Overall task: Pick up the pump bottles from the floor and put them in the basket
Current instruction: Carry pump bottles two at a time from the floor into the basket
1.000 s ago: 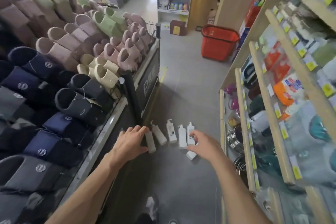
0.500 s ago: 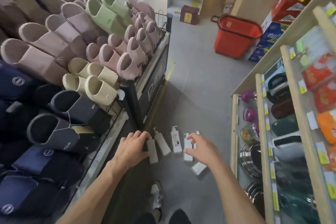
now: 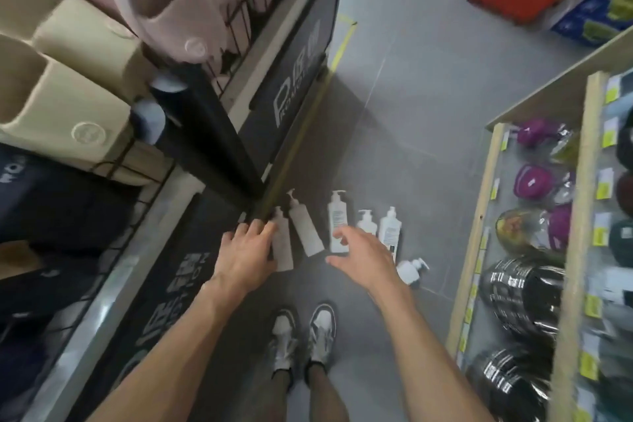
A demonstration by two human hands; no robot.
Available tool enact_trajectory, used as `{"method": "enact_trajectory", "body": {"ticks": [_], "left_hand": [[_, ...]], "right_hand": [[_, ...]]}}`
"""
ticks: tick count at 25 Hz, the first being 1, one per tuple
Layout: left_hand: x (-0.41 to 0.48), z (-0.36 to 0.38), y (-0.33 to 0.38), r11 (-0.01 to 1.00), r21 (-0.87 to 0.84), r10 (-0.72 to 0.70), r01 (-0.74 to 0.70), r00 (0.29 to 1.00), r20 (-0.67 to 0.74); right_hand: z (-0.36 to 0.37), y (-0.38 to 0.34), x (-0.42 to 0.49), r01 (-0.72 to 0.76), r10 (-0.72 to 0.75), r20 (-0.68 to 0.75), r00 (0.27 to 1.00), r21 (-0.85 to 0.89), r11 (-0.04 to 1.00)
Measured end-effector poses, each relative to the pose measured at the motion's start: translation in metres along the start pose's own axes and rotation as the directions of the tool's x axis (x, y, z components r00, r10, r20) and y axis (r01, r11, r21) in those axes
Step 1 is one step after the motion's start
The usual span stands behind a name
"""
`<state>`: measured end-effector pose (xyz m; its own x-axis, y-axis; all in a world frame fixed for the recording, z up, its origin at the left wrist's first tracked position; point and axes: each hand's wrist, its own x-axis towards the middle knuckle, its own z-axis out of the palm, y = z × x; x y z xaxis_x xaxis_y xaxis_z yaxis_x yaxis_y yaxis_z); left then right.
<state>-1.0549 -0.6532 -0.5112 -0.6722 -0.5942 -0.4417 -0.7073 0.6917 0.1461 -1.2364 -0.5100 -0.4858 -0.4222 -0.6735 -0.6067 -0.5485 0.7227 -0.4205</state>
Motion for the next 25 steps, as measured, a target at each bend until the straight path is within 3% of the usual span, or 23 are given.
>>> {"method": "enact_trajectory", "body": {"ticks": [6,12,14,17,21,25], "left_hand": [[0.109,0.157,-0.037,0.996,-0.088,0.010,-0.014,0.999,-0.042],[0.197,0.325,-0.072,0.989,-0.145,-0.023,0.029,0.999,0.039],[0.218,0.370,-0.081,0.985,-0.157,-0.055,0.068,0.995,0.087],[0.241,0.416,-0.090,0.975,-0.198,-0.094,0.100,0.995,0.037],[0.260,0.461,-0.087,0.897,-0.390,-0.267,0.208,0.958,-0.103],[0.278,0.494,-0.074,0.702,-0.569,-0.503,0.427,0.864,0.029]], "right_hand": [[0.112,0.060,0.154,0.043,-0.042,0.015,0.999,-0.073,0.996],[0.239,0.122,0.271,0.083,-0.080,0.022,0.997,-0.142,0.986],[0.275,0.138,0.305,0.086,-0.081,0.036,0.996,-0.148,0.985],[0.312,0.156,0.348,0.081,-0.080,0.011,0.997,-0.148,0.986],[0.344,0.168,0.389,0.079,-0.087,-0.044,0.995,-0.147,0.986],[0.366,0.171,0.409,0.045,-0.059,-0.142,0.988,-0.100,0.994]]}}
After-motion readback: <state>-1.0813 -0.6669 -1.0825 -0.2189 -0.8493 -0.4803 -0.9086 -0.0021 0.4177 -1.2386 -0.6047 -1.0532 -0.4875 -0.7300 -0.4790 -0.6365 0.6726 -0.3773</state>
